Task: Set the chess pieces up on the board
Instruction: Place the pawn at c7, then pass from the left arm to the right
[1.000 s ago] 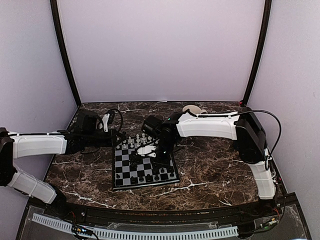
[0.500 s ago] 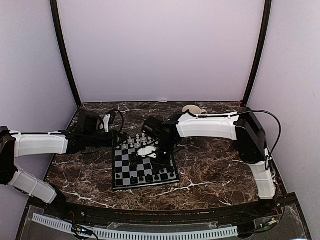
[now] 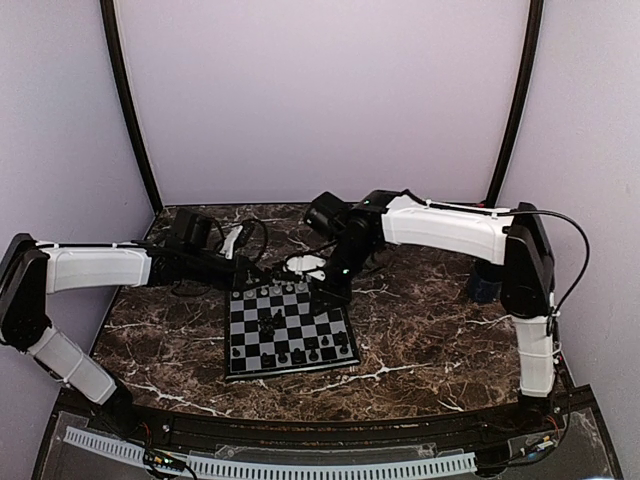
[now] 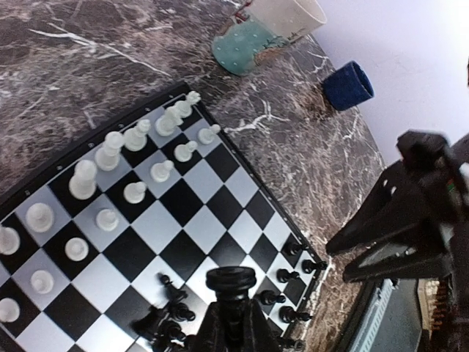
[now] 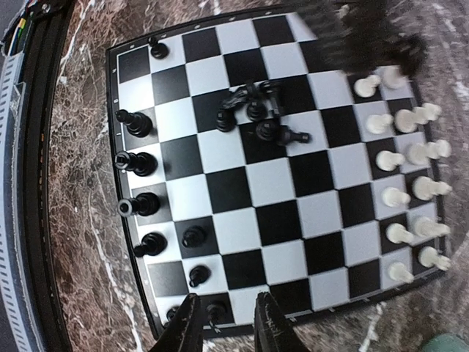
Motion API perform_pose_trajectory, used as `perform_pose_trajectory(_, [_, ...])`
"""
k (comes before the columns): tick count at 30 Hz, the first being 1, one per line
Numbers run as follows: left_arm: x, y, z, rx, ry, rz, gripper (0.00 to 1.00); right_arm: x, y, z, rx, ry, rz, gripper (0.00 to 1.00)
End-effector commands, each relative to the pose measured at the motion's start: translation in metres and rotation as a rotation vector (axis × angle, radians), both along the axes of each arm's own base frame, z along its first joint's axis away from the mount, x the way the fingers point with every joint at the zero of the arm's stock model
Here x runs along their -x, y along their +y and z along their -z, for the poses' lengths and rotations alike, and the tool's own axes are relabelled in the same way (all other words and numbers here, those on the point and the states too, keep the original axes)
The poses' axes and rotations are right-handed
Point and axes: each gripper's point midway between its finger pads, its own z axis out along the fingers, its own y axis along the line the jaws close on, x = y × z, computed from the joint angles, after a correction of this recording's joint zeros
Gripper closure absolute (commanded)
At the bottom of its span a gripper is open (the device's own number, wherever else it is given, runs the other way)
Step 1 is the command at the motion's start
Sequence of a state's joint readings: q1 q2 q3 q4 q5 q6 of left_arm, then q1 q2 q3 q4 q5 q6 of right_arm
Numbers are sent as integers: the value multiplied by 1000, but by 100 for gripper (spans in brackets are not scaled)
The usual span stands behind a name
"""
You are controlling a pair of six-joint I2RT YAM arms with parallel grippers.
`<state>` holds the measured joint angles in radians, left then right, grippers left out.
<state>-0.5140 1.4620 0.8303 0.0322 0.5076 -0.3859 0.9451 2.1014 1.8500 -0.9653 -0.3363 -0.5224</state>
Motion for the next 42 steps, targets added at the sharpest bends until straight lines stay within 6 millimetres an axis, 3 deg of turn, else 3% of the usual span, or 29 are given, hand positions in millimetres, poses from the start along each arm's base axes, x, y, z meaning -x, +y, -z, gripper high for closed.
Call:
perform_pose_trajectory(1, [25,-22,-2,47,139,222,96,-18,-9,-48,-115,-164,-21,74])
perform_pose_trajectory(7, [40,-42,-3,142,317,363,96,-31,-13,-63,-135,-342,-85,72])
perform_pose_trajectory(11, [44,-47,-9,192,370,400,96,-27,-8,-61,-115,-437,-167,68])
perform_pose_trajectory(23, [52,-55,-20,245,459,447,94,-19,28,-51,-103,-585,-276,59])
perform_pose_trajectory(30, [62,-59,-22,255,486,485,94,-25,41,-45,-79,-651,-282,59])
perform_pose_trajectory(36, [70,-63,-23,250,497,520,94,-15,45,-38,-71,-647,-342,60])
perform_pose_trajectory(42, [75,-66,-24,253,503,540,94,-8,46,-31,-51,-646,-371,68])
